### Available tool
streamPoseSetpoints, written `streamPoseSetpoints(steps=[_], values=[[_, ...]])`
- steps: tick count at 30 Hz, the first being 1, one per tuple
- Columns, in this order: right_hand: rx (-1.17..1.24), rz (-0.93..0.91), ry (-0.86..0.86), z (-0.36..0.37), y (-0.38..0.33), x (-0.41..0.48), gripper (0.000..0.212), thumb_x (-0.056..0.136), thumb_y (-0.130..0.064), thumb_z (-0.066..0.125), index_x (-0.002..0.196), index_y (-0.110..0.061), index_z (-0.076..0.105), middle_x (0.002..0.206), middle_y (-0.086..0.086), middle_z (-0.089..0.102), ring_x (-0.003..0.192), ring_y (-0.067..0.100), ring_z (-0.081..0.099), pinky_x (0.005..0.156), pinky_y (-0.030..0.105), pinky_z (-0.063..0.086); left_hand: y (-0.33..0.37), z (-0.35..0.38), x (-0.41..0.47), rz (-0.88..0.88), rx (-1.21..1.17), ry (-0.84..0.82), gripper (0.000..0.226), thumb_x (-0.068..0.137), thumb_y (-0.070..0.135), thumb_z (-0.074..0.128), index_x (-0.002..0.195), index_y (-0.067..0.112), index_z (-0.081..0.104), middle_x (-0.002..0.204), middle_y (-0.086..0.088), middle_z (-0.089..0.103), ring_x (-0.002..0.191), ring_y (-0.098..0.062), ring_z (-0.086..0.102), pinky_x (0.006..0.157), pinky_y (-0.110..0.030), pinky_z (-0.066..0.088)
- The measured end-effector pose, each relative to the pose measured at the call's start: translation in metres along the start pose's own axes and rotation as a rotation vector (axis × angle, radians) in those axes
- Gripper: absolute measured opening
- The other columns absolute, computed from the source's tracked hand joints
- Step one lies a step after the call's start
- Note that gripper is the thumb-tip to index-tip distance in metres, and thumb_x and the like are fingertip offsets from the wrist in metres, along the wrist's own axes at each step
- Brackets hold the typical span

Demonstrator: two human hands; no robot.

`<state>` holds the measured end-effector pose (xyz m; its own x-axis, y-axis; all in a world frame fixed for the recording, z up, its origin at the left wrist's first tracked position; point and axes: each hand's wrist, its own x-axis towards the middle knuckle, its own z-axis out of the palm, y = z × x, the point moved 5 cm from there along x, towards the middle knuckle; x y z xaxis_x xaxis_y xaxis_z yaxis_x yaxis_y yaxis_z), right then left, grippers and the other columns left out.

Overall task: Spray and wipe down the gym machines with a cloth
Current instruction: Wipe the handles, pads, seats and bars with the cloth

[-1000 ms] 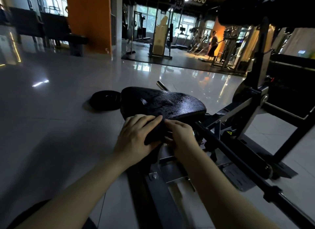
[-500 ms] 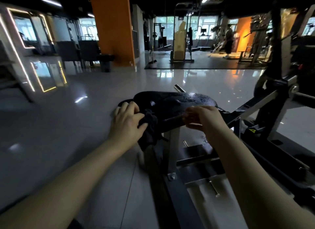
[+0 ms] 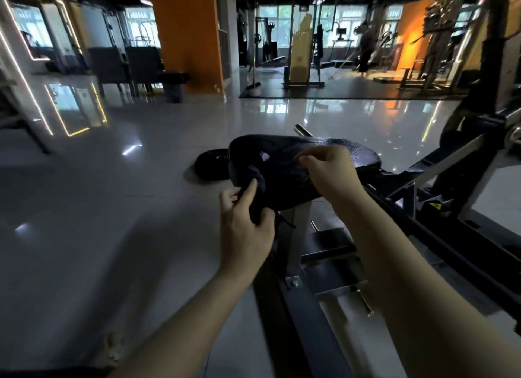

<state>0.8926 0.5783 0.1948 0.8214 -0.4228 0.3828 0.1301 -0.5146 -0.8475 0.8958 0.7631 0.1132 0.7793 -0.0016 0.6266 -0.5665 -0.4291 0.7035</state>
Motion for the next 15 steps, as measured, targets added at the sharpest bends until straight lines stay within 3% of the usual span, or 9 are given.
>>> streamPoseSetpoints(steps=[4, 6, 9, 11, 13, 15], values=[[-0.084, -0.019, 0.007, 0.013, 0.002, -0.006, 0.019, 0.090, -0.011, 0.064, 0.088, -0.018, 0.081, 0.072, -0.006, 0.073, 0.067, 0.012, 0.064, 0.068, 0.029, 0.048, -0.014, -0.001, 0.010, 0.069, 0.021, 0.038, 0.045, 0.094, 0.027, 0.072, 0.137, 0.016, 0.064, 0.113, 0.001, 0.045, 0.098, -0.015, 0.057, 0.084, -0.024, 0.052], [-0.284, -0.095, -0.015, 0.019, 0.001, -0.013, 0.016, 0.089, -0.015, 0.064, 0.087, -0.018, 0.080, 0.078, 0.000, 0.075, 0.078, 0.024, 0.070, 0.069, 0.033, 0.052, -0.018, -0.003, 0.022, 0.061, -0.037, 0.046, 0.040, 0.095, 0.028, 0.071, 0.132, 0.013, 0.068, 0.112, -0.001, 0.049, 0.097, -0.014, 0.057, 0.085, -0.021, 0.051], [-0.656, -0.253, -0.034, 0.034, -0.007, -0.020, 0.015, 0.088, -0.022, 0.060, 0.081, -0.016, 0.072, 0.075, 0.006, 0.070, 0.076, 0.035, 0.064, 0.060, 0.033, 0.040, -0.039, 0.002, 0.067, -0.123, -0.117, 0.080, 0.034, 0.095, 0.032, 0.072, 0.116, 0.006, 0.075, 0.109, -0.006, 0.057, 0.098, -0.020, 0.061, 0.094, -0.028, 0.051], [-0.746, -0.285, -0.016, 0.039, -0.011, -0.020, 0.017, 0.087, -0.027, 0.058, 0.079, -0.016, 0.069, 0.075, 0.007, 0.069, 0.075, 0.038, 0.063, 0.059, 0.034, 0.041, -0.069, 0.008, 0.106, -0.278, -0.108, 0.077, 0.050, 0.090, 0.055, 0.065, 0.106, 0.010, 0.078, 0.106, -0.011, 0.067, 0.095, -0.025, 0.067, 0.092, -0.042, 0.056], [-0.773, -0.288, 0.008, 0.040, -0.013, -0.021, 0.017, 0.087, -0.028, 0.059, 0.079, -0.016, 0.069, 0.074, 0.007, 0.069, 0.074, 0.037, 0.063, 0.059, 0.035, 0.042, -0.101, 0.018, 0.131, -0.308, -0.087, 0.092, 0.069, 0.081, 0.075, 0.050, 0.099, 0.015, 0.079, 0.098, -0.013, 0.069, 0.090, -0.030, 0.069, 0.084, -0.047, 0.058], [-0.766, -0.273, 0.046, 0.039, -0.014, -0.023, 0.016, 0.087, -0.026, 0.061, 0.081, -0.016, 0.071, 0.074, 0.007, 0.070, 0.074, 0.037, 0.064, 0.057, 0.034, 0.039, -0.091, 0.018, 0.121, -0.328, -0.087, 0.076, 0.065, 0.083, 0.072, 0.052, 0.100, 0.016, 0.079, 0.099, -0.013, 0.067, 0.092, -0.031, 0.067, 0.086, -0.047, 0.058]])
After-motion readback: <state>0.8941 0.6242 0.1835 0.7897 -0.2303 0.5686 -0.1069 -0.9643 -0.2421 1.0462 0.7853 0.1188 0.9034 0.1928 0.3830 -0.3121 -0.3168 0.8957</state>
